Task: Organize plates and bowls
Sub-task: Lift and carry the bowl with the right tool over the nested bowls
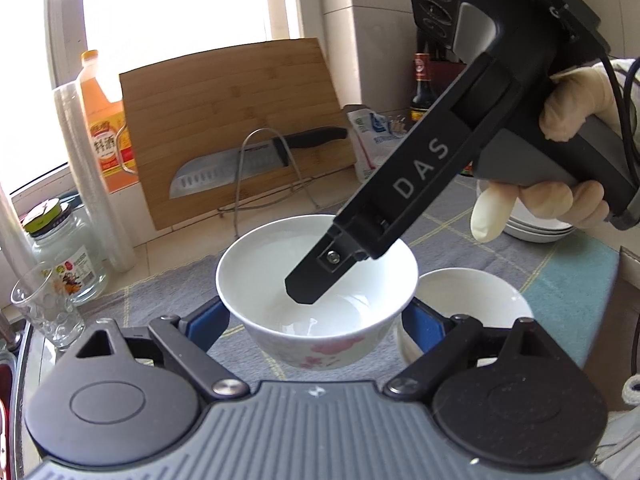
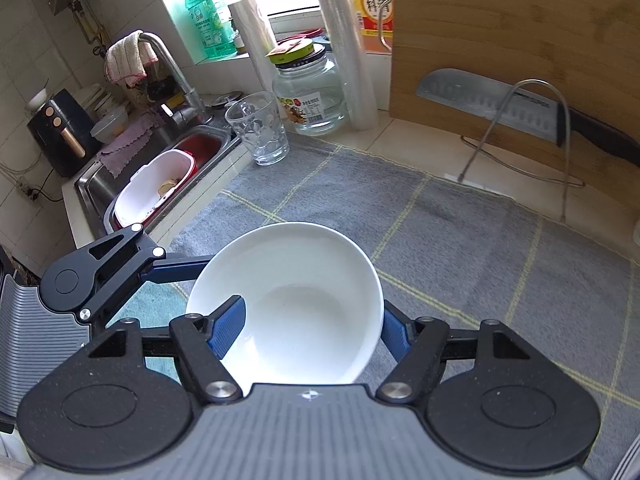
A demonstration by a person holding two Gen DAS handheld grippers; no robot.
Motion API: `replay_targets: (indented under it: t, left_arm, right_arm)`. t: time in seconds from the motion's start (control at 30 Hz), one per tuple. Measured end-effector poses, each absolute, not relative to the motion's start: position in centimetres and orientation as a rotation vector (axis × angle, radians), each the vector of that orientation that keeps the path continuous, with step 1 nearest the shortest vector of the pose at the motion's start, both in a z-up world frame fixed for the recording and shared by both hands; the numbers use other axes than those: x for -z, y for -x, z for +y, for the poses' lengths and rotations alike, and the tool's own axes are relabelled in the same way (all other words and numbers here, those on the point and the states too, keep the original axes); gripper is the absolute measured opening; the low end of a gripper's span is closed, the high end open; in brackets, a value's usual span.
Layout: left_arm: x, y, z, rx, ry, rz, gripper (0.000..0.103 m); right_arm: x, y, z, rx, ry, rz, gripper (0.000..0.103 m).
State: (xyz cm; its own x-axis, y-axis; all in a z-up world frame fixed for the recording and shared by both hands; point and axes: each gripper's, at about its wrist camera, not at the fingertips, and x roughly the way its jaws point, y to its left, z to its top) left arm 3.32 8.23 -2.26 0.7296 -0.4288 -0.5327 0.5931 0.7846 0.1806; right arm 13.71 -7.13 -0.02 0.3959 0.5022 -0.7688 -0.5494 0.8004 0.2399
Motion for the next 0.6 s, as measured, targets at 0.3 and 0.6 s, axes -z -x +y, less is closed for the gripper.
replay_targets:
  t: [0.3,0.6]
  left_arm:
    - [2.2,-1.3,5.4,0.631,-0.370,0.481,0.092]
    - [2.9,-0.5,3.5,0.672,-0.376,0.508,0.092]
  right_arm:
    - [-0.3,-11.1,-10.4,-0.617,0.039,0.945,0.076]
    - [-0.1,-9.5,-12.4,-0.587,0.036,0.959,0.076]
